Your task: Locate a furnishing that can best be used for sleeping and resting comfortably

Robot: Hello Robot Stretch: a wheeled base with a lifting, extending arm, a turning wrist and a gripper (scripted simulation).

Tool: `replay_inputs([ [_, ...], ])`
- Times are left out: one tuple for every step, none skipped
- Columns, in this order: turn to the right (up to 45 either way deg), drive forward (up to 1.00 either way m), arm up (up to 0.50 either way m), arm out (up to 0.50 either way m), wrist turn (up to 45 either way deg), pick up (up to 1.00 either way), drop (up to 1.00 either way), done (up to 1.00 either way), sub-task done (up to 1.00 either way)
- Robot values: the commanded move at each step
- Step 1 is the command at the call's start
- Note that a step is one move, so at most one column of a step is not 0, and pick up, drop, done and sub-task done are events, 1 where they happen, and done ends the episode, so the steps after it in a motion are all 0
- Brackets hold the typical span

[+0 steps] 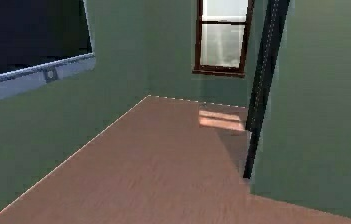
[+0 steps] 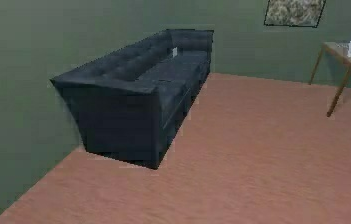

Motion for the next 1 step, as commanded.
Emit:
replay_inputs([
  [0.0, 1.00, 0.00, 0.00, 0.0, 0.00, 0.00, 0.00, 0.00],
])
